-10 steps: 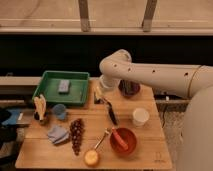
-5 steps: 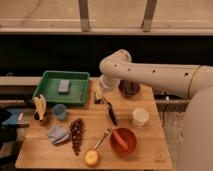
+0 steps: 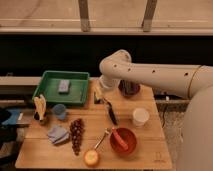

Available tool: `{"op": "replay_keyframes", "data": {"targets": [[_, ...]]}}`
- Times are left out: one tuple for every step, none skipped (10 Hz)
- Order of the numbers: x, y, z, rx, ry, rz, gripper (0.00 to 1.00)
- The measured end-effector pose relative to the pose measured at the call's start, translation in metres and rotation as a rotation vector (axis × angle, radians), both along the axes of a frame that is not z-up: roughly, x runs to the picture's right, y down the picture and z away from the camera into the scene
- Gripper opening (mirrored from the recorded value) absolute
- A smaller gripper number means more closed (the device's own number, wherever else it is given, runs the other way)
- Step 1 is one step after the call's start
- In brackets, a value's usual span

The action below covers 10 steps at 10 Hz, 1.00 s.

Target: Wipe tray with sponge

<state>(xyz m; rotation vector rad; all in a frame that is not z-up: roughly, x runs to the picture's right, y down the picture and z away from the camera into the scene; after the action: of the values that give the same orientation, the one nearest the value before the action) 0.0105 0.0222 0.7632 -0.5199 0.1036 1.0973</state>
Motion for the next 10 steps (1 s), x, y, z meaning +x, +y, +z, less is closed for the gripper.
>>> {"op": "replay_keyframes", "data": {"targets": [[-0.010, -0.004, -0.002, 0.020, -0.007, -0.036, 0.64], [-0.022, -0.008, -0.002, 0.031, -0.026, -0.060, 0.64], [-0.027, -0.013, -0.001, 0.041, -0.050, -0.071, 0.64], [-0.032, -0.017, 0.002, 0.046, -0.070, -0.076, 0.64], [-0.052, -0.024, 0.005, 0.055, -0.110, -0.091, 0.64], [-0.072, -0.031, 0.008, 0.064, -0.143, -0.116, 0.64], [-0.087, -0.036, 0.010, 0.070, -0.165, -0.131, 0.64], [-0.107, -0.044, 0.016, 0.085, -0.192, -0.161, 0.64], [-0.128, -0.054, 0.021, 0.102, -0.218, -0.185, 0.64], [-0.150, -0.065, 0.026, 0.123, -0.250, -0.204, 0.64]]}}
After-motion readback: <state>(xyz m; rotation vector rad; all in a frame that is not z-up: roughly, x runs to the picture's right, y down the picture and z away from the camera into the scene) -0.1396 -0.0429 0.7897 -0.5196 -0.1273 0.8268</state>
